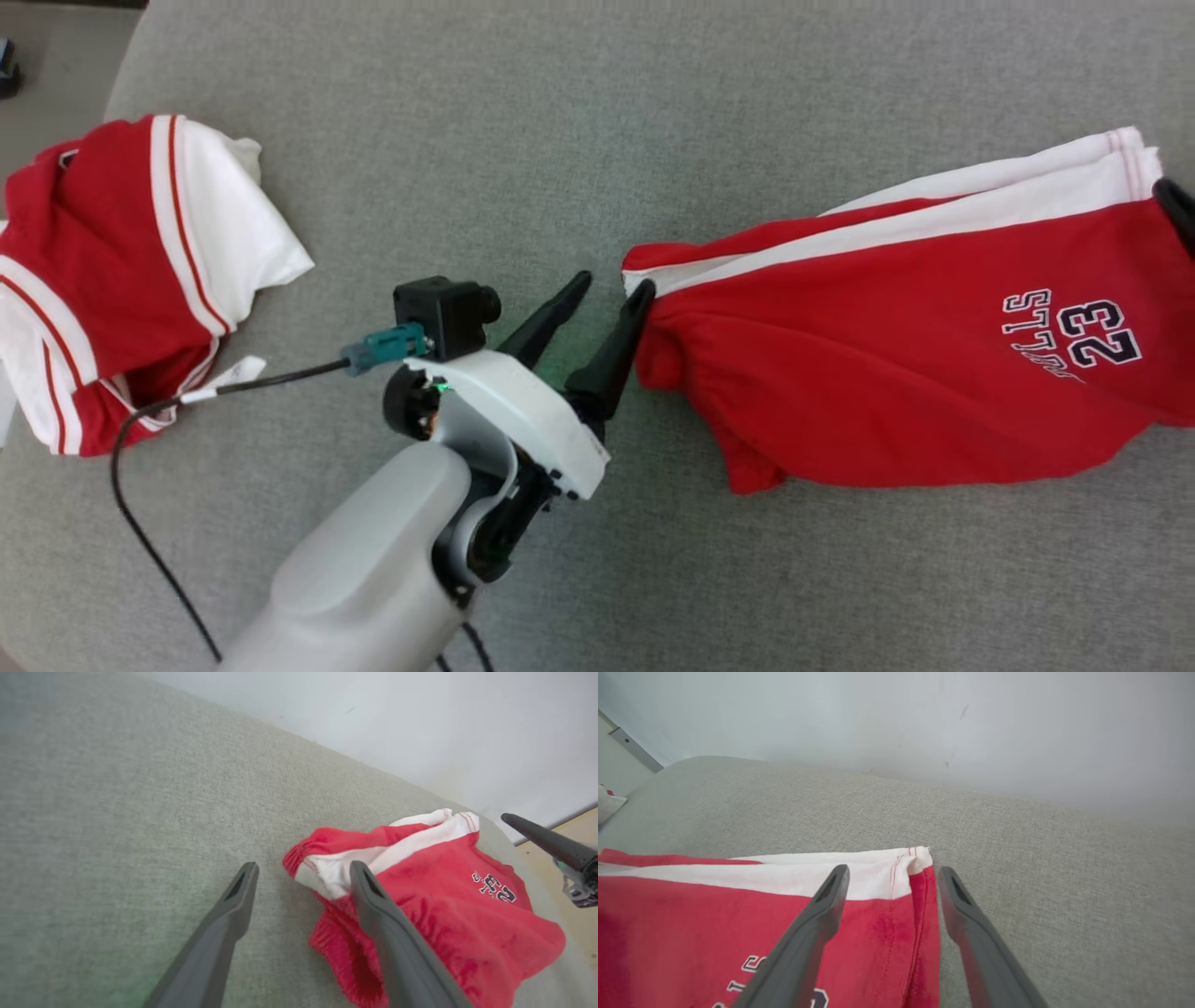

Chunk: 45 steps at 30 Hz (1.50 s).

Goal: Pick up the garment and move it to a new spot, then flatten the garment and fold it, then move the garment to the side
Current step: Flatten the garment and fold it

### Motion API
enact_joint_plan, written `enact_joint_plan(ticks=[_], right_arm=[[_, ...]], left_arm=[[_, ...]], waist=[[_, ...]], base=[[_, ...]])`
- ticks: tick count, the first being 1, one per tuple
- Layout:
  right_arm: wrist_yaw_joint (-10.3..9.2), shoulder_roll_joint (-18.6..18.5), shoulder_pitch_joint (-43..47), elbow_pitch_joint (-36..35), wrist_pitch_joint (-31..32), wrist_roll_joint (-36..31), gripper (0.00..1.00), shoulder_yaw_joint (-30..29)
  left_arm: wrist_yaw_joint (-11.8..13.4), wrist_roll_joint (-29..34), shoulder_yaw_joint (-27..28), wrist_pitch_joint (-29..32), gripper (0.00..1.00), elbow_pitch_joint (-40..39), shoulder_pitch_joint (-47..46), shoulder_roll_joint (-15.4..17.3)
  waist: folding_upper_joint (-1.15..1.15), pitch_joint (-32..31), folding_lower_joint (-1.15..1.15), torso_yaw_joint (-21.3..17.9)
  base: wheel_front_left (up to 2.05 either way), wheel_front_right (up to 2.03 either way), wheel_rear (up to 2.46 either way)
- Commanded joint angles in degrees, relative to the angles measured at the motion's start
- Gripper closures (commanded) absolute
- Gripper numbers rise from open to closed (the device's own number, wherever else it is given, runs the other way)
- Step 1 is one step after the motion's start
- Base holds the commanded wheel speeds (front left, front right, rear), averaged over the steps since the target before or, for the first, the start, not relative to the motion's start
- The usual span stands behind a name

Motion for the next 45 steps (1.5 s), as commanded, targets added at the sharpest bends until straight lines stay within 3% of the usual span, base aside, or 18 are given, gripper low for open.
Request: enact_joint_plan(ticks=[1,7,13,18,25,26,27,33,45], right_arm=[[-0.14,-0.9,1.1,-0.3,0.2,-1.1,0.0,0.3],[-0.14,-2.6,2.7,-0.2,4.3,-6.6,0.0,2.1],[-0.14,-0.7,3.6,2.7,9.6,-10.0,0.0,0.4],[-0.14,2.1,4.4,5.7,13.0,-11.4,0.0,-1.8],[0.01,8.3,5.8,11.8,18.3,-13.8,0.0,-2.7],[0.01,8.8,5.9,12.3,18.6,-14.6,0.56,-2.6],[0.09,9.6,6.1,12.6,18.9,-14.7,1.0,-2.7],[0.13,12.3,6.7,13.1,17.4,-13.6,1.0,-6.1],[-0.16,14.3,11.1,14.8,11.9,-10.3,1.0,-16.9]], left_arm=[[0.9,2.4,-0.6,-1.0,0.0,-0.7,0.5,1.1],[6.0,9.7,-0.9,-7.9,0.0,-6.0,3.5,4.0],[8.6,15.1,3.9,-10.1,0.0,-11.7,8.3,2.2],[6.8,21.9,8.1,-10.1,0.0,-15.0,13.8,-1.0],[1.2,28.6,11.5,-10.1,0.0,-15.0,19.9,-5.8],[0.4,29.1,12.1,-10.1,0.0,-14.9,20.6,-6.4],[-0.3,29.8,12.6,-10.1,0.0,-14.8,21.3,-6.9],[-3.6,32.8,15.9,-10.1,0.0,-14.3,25.0,-8.5],[-7.1,37.5,23.0,-10.1,0.0,-13.7,32.4,-8.9]], waist=[[0.0,-1.2,-0.01,-0.7],[0.0,-3.5,-0.01,-1.1],[0.0,-2.3,-0.01,1.3],[0.0,-1.1,-0.01,4.2],[0.0,-1.3,-0.01,6.9],[0.0,-1.5,-0.01,7.0],[0.0,-1.6,-0.01,7.1],[0.0,-3.3,-0.01,5.0],[0.0,-8.6,-0.01,-4.6]], base=[[0.0,0.0,0.0],[0.0,0.0,0.0],[0.0,0.0,0.0],[0.0,0.0,0.0],[0.0,0.0,0.0],[0.0,0.0,0.0],[0.0,0.0,0.0],[0.0,0.0,0.0],[0.0,0.0,0.0]])
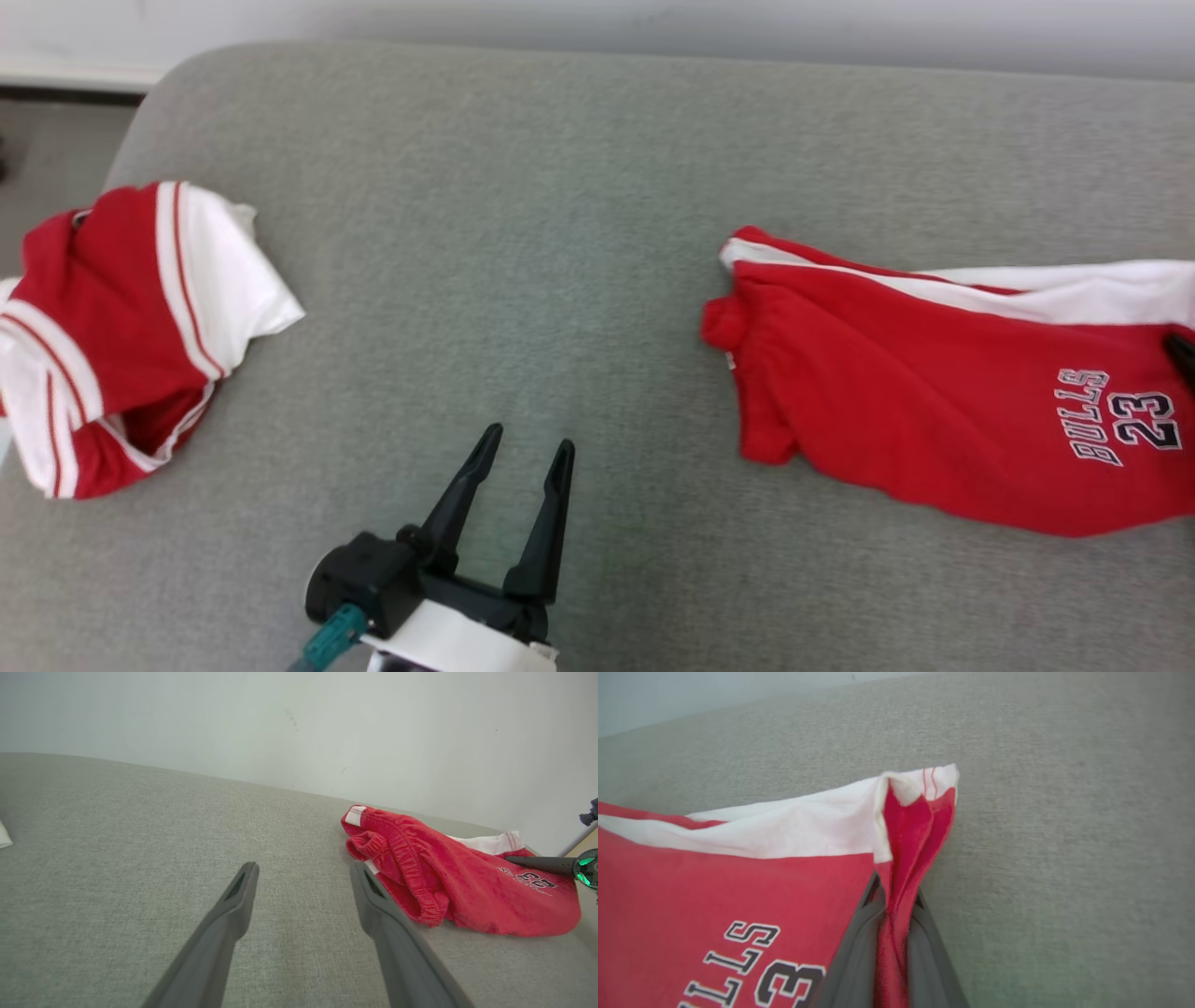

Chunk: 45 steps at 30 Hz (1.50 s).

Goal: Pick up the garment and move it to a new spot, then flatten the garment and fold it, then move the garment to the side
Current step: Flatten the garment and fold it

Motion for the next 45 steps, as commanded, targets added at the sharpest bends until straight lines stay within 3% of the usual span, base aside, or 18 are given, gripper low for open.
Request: enact_joint_plan(ticks=[1,9,17,28,38,39,40,41,45], right_arm=[[-0.18,0.0,1.1,0.4,-0.3,0.5,1.0,-0.7],[-0.17,-1.4,5.9,5.9,-2.9,1.3,1.0,-10.0],[-0.17,0.4,2.6,8.2,-0.4,-2.9,1.0,-15.8],[-0.16,12.1,0.7,-2.0,10.1,-9.6,1.0,-13.6],[-0.16,20.7,-1.2,-0.5,11.3,-21.6,1.0,-16.2],[-0.16,21.3,-1.3,-0.3,11.0,-22.7,0.87,-16.8],[-0.17,21.8,-1.4,-0.3,10.7,-23.7,0.61,-17.1],[-0.17,22.4,-1.3,-0.4,10.6,-24.2,0.0,-17.3],[-0.17,25.2,-0.4,-1.7,9.6,-24.3,0.0,-17.2]], left_arm=[[-0.2,0.3,0.3,0.0,0.0,0.1,0.8,0.2],[-1.5,1.4,1.9,0.0,0.0,0.3,3.3,0.1],[-1.9,0.7,1.2,0.0,0.0,1.2,3.3,0.0],[0.1,-2.8,-0.9,0.0,0.0,2.3,4.9,0.0],[0.6,-4.2,-2.1,0.0,0.0,2.9,5.6,0.0],[0.6,-4.3,-2.1,0.0,0.0,2.9,5.7,0.0],[0.6,-4.3,-2.2,0.0,0.0,2.9,5.8,0.0],[0.7,-4.4,-2.2,0.0,0.0,2.9,5.9,0.0],[1.0,-4.7,-1.8,0.0,0.0,3.1,6.3,0.0]], waist=[[0.0,-2.0,0.01,-2.3],[0.0,-3.1,0.01,-4.3],[0.0,-3.8,0.01,-3.6],[0.0,-7.5,0.01,0.4],[0.0,-8.3,0.01,3.8],[0.0,-8.3,0.01,3.9],[0.0,-8.4,0.01,4.1],[0.0,-8.4,0.01,4.1],[0.0,-9.0,0.01,3.7]], base=[[0.0,0.0,0.0],[0.0,0.0,0.0],[0.0,0.0,0.0],[0.0,0.0,0.0],[0.0,0.0,0.0],[0.0,0.0,0.0],[0.0,0.0,0.0],[0.0,0.0,0.0],[0.0,0.0,0.0]])
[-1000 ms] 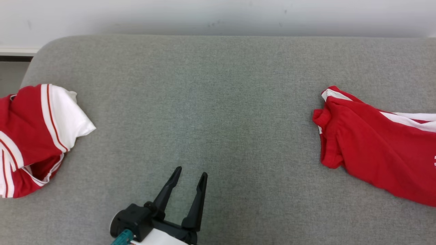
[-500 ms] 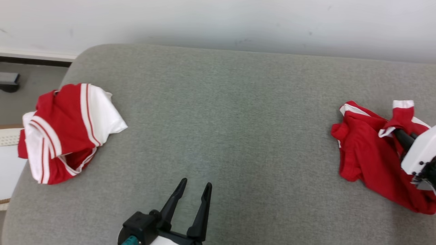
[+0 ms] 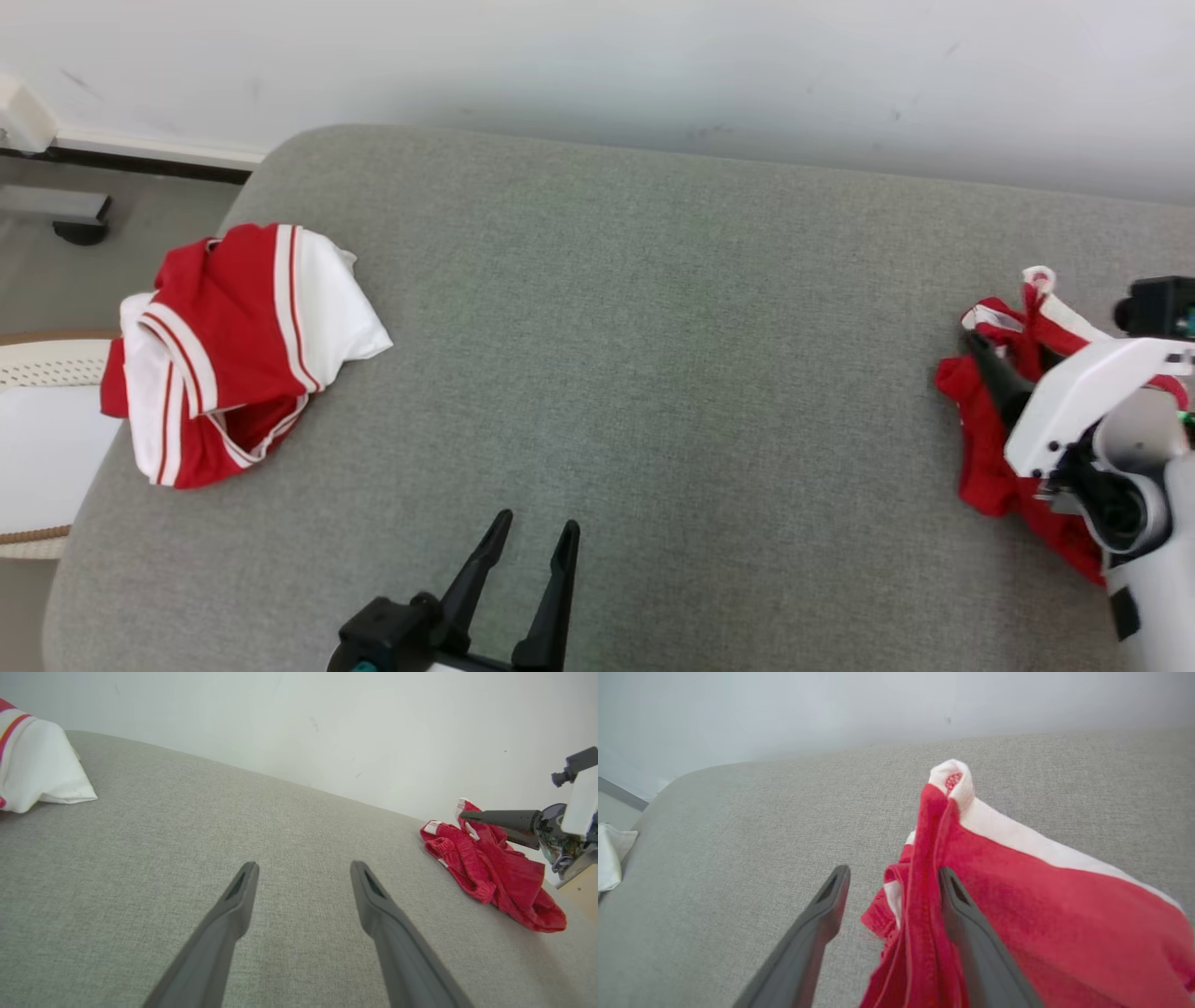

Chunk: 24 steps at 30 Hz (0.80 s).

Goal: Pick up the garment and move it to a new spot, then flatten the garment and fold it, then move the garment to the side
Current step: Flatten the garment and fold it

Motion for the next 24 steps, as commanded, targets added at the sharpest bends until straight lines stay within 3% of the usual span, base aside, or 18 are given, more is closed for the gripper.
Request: enact_joint_plan(ticks=[1,9,17,24], right_arm=[[-0.14,0.5,0.7,-0.9,-0.5,0.6,0.0,0.4],[-0.14,2.2,7.7,-10.3,-3.1,4.3,0.0,6.9],[-0.14,-3.5,17.1,-19.6,-13.0,-0.7,0.0,9.6],[-0.14,-6.8,24.7,-21.2,-24.3,-6.2,0.0,7.5]], left_arm=[[0.2,-0.6,0.3,0.0,0.0,0.2,0.6,0.2],[0.1,0.5,2.6,0.0,0.0,0.4,2.2,0.2],[-0.5,2.0,6.3,0.0,0.0,-0.1,4.9,0.2],[-1.1,3.7,10.0,0.0,0.0,-0.8,8.4,0.2]], waist=[[0.0,-0.5,0.0,-0.4],[0.0,-3.8,0.0,-3.1],[0.0,-7.3,0.0,-6.0],[0.0,-11.5,0.0,-8.5]], base=[[0.0,0.0,0.0],[0.0,0.0,0.0],[0.0,0.0,0.0],[0.0,0.0,0.0]])
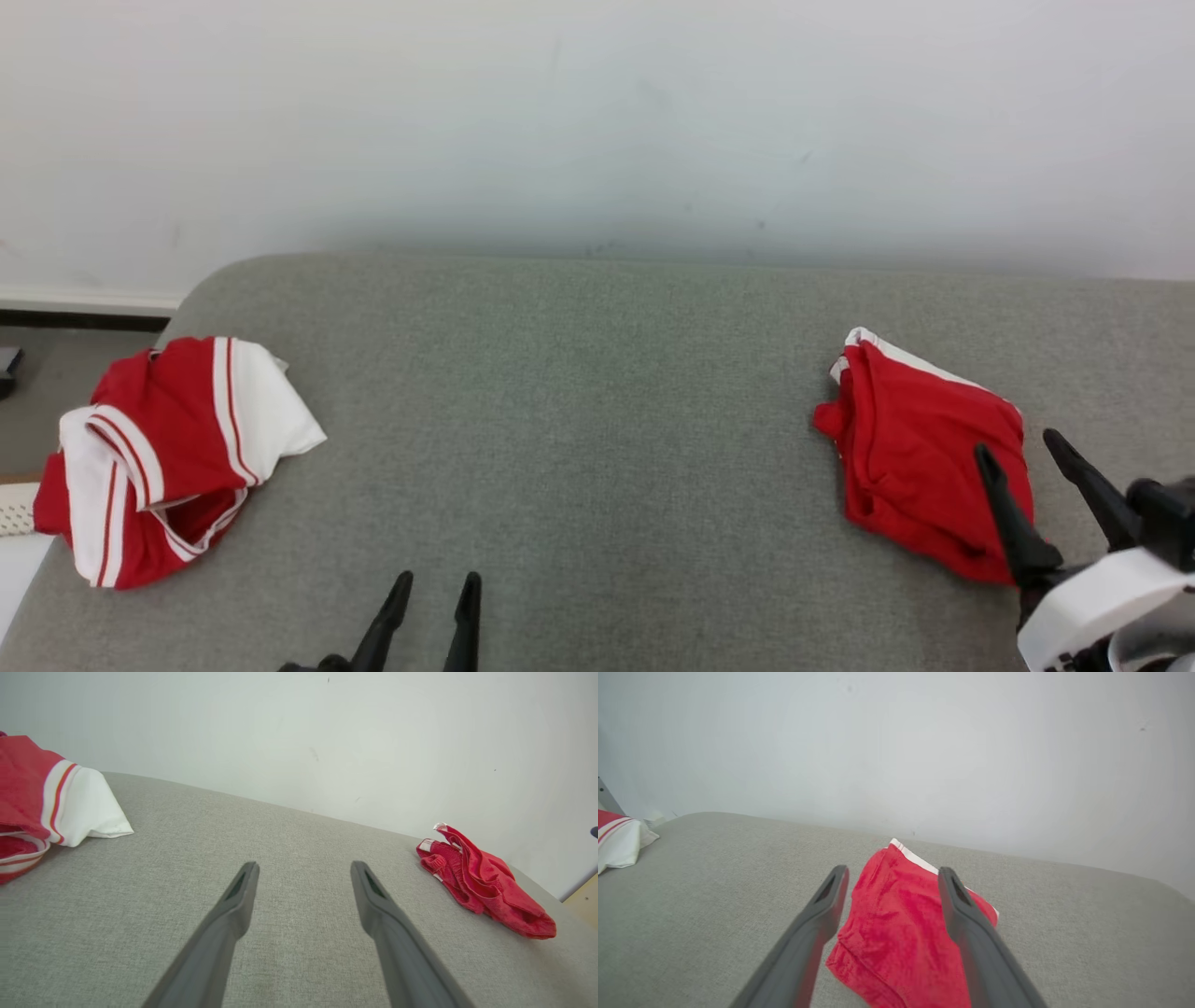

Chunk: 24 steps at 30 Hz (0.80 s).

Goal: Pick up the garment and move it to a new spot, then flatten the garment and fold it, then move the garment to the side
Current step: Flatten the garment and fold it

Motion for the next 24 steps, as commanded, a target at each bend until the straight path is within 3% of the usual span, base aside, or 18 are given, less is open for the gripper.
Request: enact_joint_plan(ticks=[1,7,13,24], right_arm=[[-0.14,-0.9,1.9,-0.2,-2.1,-1.0,0.0,-0.7],[-0.14,-2.7,7.1,1.3,-12.8,-2.9,0.0,-3.2],[-0.14,-3.0,11.5,4.9,-19.7,-5.0,0.0,-5.7],[-0.14,2.4,18.5,6.0,-21.4,-10.0,0.0,-10.3]], left_arm=[[-0.2,0.8,0.8,0.0,0.0,-0.4,1.3,0.2],[-0.7,1.6,3.0,0.0,0.0,-1.2,3.4,0.2],[-1.0,2.1,4.1,0.0,0.0,-1.2,4.9,0.2],[-1.7,4.0,6.8,0.0,0.0,-2.4,7.7,0.2]], waist=[[0.0,-1.7,0.0,-1.4],[0.0,-3.3,0.0,-2.3],[0.0,-4.4,0.0,-2.3],[0.0,-5.5,0.0,-2.4]], base=[[0.0,0.0,0.0],[0.0,0.0,0.0],[0.0,0.0,0.0],[0.0,0.0,0.0]])
